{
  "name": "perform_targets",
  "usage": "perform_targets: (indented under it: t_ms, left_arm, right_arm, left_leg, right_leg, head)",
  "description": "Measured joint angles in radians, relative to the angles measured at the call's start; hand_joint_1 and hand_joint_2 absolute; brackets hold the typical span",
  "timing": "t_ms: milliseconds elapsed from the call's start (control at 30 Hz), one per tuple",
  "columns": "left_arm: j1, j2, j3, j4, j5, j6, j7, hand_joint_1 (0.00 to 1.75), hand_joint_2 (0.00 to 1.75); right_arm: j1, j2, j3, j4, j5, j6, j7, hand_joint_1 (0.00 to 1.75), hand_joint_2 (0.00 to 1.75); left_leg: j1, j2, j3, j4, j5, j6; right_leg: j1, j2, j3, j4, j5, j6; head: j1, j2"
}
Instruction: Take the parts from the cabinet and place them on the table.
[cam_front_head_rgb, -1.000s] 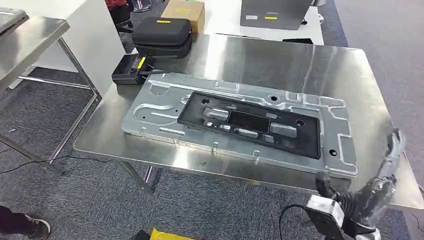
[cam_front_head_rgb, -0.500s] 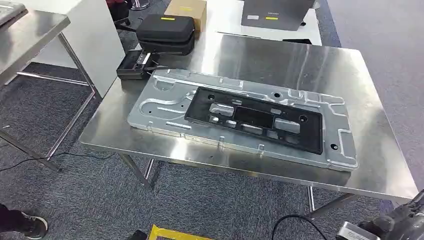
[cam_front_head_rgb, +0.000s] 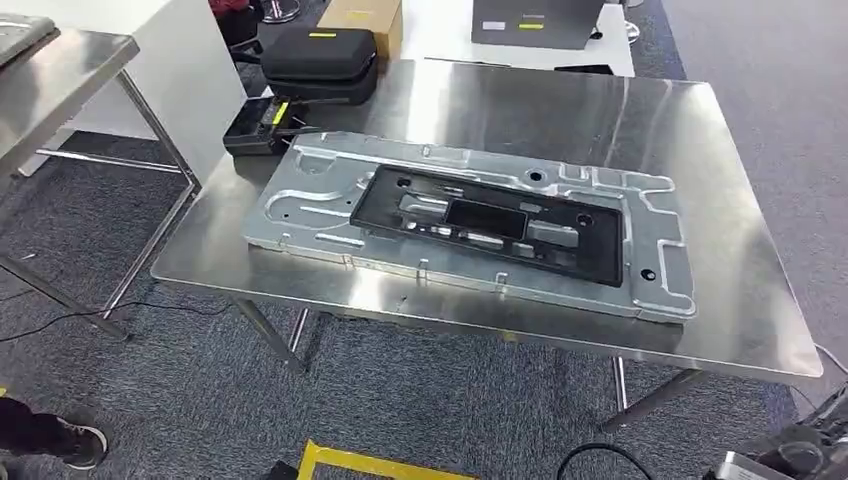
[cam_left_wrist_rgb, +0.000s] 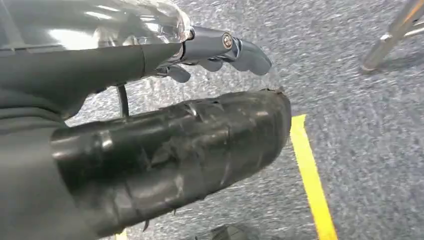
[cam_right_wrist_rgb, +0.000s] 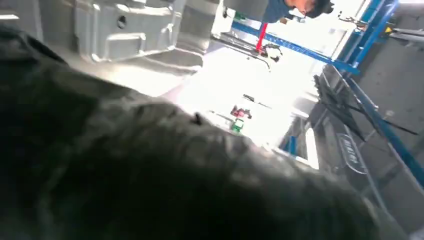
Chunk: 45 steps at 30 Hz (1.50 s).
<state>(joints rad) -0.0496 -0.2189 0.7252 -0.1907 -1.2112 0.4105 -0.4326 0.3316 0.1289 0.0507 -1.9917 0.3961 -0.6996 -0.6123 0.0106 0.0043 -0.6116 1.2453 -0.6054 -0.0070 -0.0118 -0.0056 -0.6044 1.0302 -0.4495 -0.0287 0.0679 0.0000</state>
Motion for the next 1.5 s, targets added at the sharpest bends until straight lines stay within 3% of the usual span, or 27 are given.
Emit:
perform_targets:
  t_ms: [67,100,233,267,300,367,400,433,500,567,600,733,767,833,900,933,967,1000,1067,1133,1200,1267,1300,1333,1400,1433,1500]
  left_arm:
    - [-0.002,0.0,0.0,0.0,0.0,0.003,0.0,0.0,0.0]
    - [-0.004,0.0,0.0,0.0,0.0,0.003,0.0,0.0,0.0]
    - [0.0,0.0,0.003,0.0,0.0,0.005,0.0,0.0,0.0]
    - [-0.001,-0.001,0.005,0.0,0.0,0.005,0.0,0.0,0.0]
    - [-0.003,-0.001,0.006,0.0,0.0,0.005,0.0,0.0,0.0]
    - [-0.004,-0.001,0.006,0.0,0.0,0.005,0.0,0.0,0.0]
    - [-0.003,-0.001,0.006,0.0,0.001,0.005,0.0,0.0,0.0]
    - [-0.003,-0.001,0.007,0.0,0.002,0.005,0.0,0.0,0.0]
    - [-0.003,-0.001,0.008,0.0,0.003,0.006,0.0,0.0,0.0]
    - [-0.003,-0.003,0.008,0.0,0.003,0.006,0.002,0.0,0.0]
    - [-0.003,-0.003,0.008,0.0,0.003,0.006,0.003,0.0,0.0]
    - [-0.004,-0.004,0.01,0.0,0.003,0.008,0.006,0.0,0.0]
    - [-0.002,-0.004,0.011,0.0,0.003,0.008,0.006,0.0,0.0]
    - [-0.002,-0.004,0.013,0.0,0.003,0.008,0.006,0.0,0.0]
    - [-0.002,-0.004,0.014,0.0,0.005,0.008,0.006,0.0,0.0]
    - [-0.002,-0.004,0.016,0.0,0.007,0.008,0.006,0.0,0.0]
    - [-0.002,-0.004,0.017,0.0,0.007,0.008,0.005,0.0,0.0]
    - [-0.002,-0.004,0.018,0.0,0.008,0.008,0.005,0.0,0.0]
    - [-0.003,-0.004,0.02,0.0,0.008,0.008,0.003,0.0,0.0]
    - [-0.007,-0.003,0.022,0.0,0.008,0.009,0.002,0.0,0.0]
    - [-0.006,-0.003,0.024,0.0,0.008,0.01,0.0,0.0,0.0]
    - [-0.005,-0.005,0.024,0.0,0.008,0.01,0.0,0.0,0.0]
    - [-0.007,-0.006,0.025,0.0,0.007,0.01,0.0,0.0,0.0]
    - [-0.008,-0.006,0.025,0.0,0.007,0.01,0.0,0.0,0.0]
    - [-0.007,-0.006,0.025,0.0,0.006,0.01,0.0,0.0,0.0]
    - [-0.007,-0.006,0.026,0.0,0.006,0.01,0.0,0.0,0.0]
    - [-0.007,-0.006,0.026,0.0,0.004,0.009,0.0,0.0,0.0]
  right_arm:
    - [0.007,0.001,0.0,0.001,-0.023,0.0,-0.008,0.0,0.0]
    - [0.009,0.002,0.0,0.001,-0.03,0.0,-0.012,0.0,0.0]
    - [0.022,0.011,-0.002,0.001,-0.053,0.0,-0.029,0.0,0.0]
    - [0.024,0.011,-0.002,0.001,-0.054,0.0,-0.031,0.0,0.0]
    - [0.027,0.011,-0.002,0.001,-0.056,0.0,-0.031,0.0,0.0]
    - [0.028,0.011,-0.003,0.002,-0.06,0.0,-0.032,0.0,0.0]
    - [0.029,0.011,-0.005,0.003,-0.062,0.0,-0.032,0.0,0.0]
    - [0.03,0.011,-0.005,0.005,-0.065,0.0,-0.032,0.0,0.0]
    - [0.03,0.011,-0.006,0.009,-0.066,0.0,-0.034,0.0,0.0]
    - [0.029,0.011,-0.006,0.01,-0.066,0.0,-0.038,0.0,0.0]
    - [0.028,0.011,-0.006,0.011,-0.065,0.0,-0.039,0.0,0.0]
    - [0.03,0.011,-0.006,0.019,-0.061,0.0,-0.04,0.0,0.0]
    - [0.03,0.011,-0.006,0.021,-0.06,0.0,-0.041,0.0,0.0]
    - [0.03,0.016,-0.006,0.026,-0.052,0.0,-0.041,0.0,0.0]
    - [0.034,0.017,-0.006,0.032,-0.045,0.0,-0.04,0.0,0.0]
    - [0.035,0.017,-0.006,0.035,-0.044,0.0,-0.04,0.0,0.0]
    - [0.037,0.017,-0.006,0.039,-0.043,0.0,-0.039,0.0,0.0]
    - [0.038,0.017,-0.006,0.043,-0.041,0.0,-0.037,0.0,0.0]
    - [0.039,0.018,-0.006,0.05,-0.033,0.0,-0.031,0.0,0.0]
    - [0.039,0.018,-0.006,0.056,-0.028,0.0,-0.029,0.0,0.0]
    - [0.039,0.018,-0.006,0.063,-0.026,0.0,-0.029,0.0,0.0]
    - [0.04,0.018,-0.006,0.068,-0.025,0.0,-0.029,0.0,0.0]
    - [0.041,0.018,-0.006,0.07,-0.025,0.0,-0.029,0.0,0.0]
    - [0.041,0.018,-0.006,0.073,-0.023,0.0,-0.029,0.0,0.0]
    - [0.041,0.018,-0.006,0.078,-0.021,0.0,-0.029,0.0,0.0]
    - [0.041,0.018,-0.006,0.081,-0.02,0.0,-0.029,0.0,0.0]
    - [0.041,0.018,-0.006,0.085,-0.016,0.0,-0.029,0.0,0.0]
  left_leg:
    - [0.0,-0.001,0.114,-0.188,0.07,0.01]
    - [-0.003,-0.001,0.134,-0.238,0.056,0.014]
    - [-0.009,-0.001,0.122,-0.239,0.082,0.034]
    - [0.0,0.004,0.118,-0.248,0.095,0.041]
    - [-0.001,0.006,0.11,-0.248,0.103,0.048]
    - [-0.002,0.008,0.092,-0.247,0.117,0.057]
    - [-0.003,0.009,0.082,-0.246,0.123,0.057]
    - [-0.003,0.009,0.071,-0.244,0.13,0.056]
    - [-0.002,0.01,0.053,-0.235,0.137,0.054]
    - [-0.002,0.008,0.041,-0.225,0.141,0.05]
    - [-0.003,0.007,0.037,-0.221,0.143,0.046]
    - [-0.005,0.007,0.032,-0.227,0.164,0.018]
    - [-0.008,0.005,0.027,-0.222,0.161,0.012]
    - [-0.004,0.002,-0.001,-0.154,0.074,0.006]
    - [-0.001,0.002,-0.044,-0.01,-0.023,0.0]
    - [-0.001,0.002,-0.057,0.052,-0.044,-0.001]
    - [-0.001,0.002,-0.051,0.071,-0.033,-0.001]
    - [-0.001,0.002,-0.022,0.042,0.0,0.0]
    - [-0.002,0.002,0.086,-0.117,0.07,0.009]
    - [-0.01,0.002,0.171,-0.255,0.05,0.019]
    - [-0.013,0.001,0.153,-0.252,0.062,0.023]
    - [-0.006,0.002,0.146,-0.261,0.08,0.04]
    - [-0.003,0.008,0.14,-0.265,0.091,0.046]
    - [-0.002,0.008,0.128,-0.266,0.1,0.057]
    - [-0.003,0.01,0.102,-0.263,0.117,0.061]
    - [-0.004,0.011,0.09,-0.259,0.125,0.06]
    - [-0.003,0.011,0.064,-0.249,0.139,0.058]
  right_leg:
    - [0.0,0.001,-0.007,0.008,0.005,0.007]
    - [0.003,0.001,-0.01,0.012,0.007,0.011]
    - [0.005,0.001,-0.012,0.008,0.028,0.039]
    - [0.0,0.004,-0.018,0.017,0.019,0.043]
    - [0.0,0.006,-0.028,0.041,-0.02,0.049]
    - [-0.004,0.005,-0.075,0.178,-0.129,0.06]
    - [-0.004,0.005,-0.096,0.251,-0.168,0.064]
    - [-0.004,0.005,-0.101,0.294,-0.18,0.066]
    - [-0.005,0.005,-0.05,0.246,-0.141,0.066]
    - [-0.005,0.005,0.068,0.07,-0.075,0.058]
    - [-0.002,0.006,0.109,-0.008,-0.095,0.049]
    - [0.01,0.006,0.096,-0.011,-0.072,0.025]
    - [-0.003,0.005,0.089,-0.024,-0.059,0.011]
    - [-0.002,0.001,0.072,-0.026,-0.043,-0.005]
    - [0.002,-0.001,0.051,-0.025,-0.029,-0.009]
    - [0.003,-0.001,0.039,-0.023,-0.021,-0.009]
    - [0.004,-0.001,0.027,-0.02,-0.014,-0.008]
    - [0.005,-0.001,0.017,-0.015,-0.008,-0.006]
    - [0.006,0.0,0.001,-0.004,-0.001,-0.002]
    - [0.011,0.0,-0.01,0.009,0.007,0.008]
    - [0.007,-0.002,-0.01,0.005,0.021,0.02]
    - [0.013,-0.001,-0.013,0.0,0.034,0.034]
    - [0.006,0.005,-0.019,0.013,0.011,0.037]
    - [0.005,0.005,-0.032,0.05,-0.041,0.042]
    - [0.0,0.005,-0.075,0.197,-0.153,0.052]
    - [-0.002,0.005,-0.09,0.257,-0.178,0.056]
    - [-0.005,0.005,-0.072,0.284,-0.152,0.06]
  head:
    - [0.0,0.0]
    - [0.0,0.0]
    - [0.0,0.0]
    - [0.001,0.0]
    - [0.002,0.0]
    - [0.002,0.0]
    - [0.002,0.0]
    - [0.002,0.0]
    - [0.002,0.0]
    - [0.002,0.0]
    - [0.002,0.0]
    - [0.002,0.0]
    - [0.002,0.0]
    - [-0.002,0.0]
    - [-0.002,0.0]
    - [-0.002,0.0]
    - [-0.002,0.0]
    - [-0.002,0.0]
    - [-0.002,0.0]
    - [-0.002,0.0]
    - [-0.002,0.0]
    - [-0.002,0.0]
    - [-0.002,0.0]
    - [0.0,0.0]
    - [0.0,0.0]
    - [0.0,0.0]
    - [0.0,0.0]
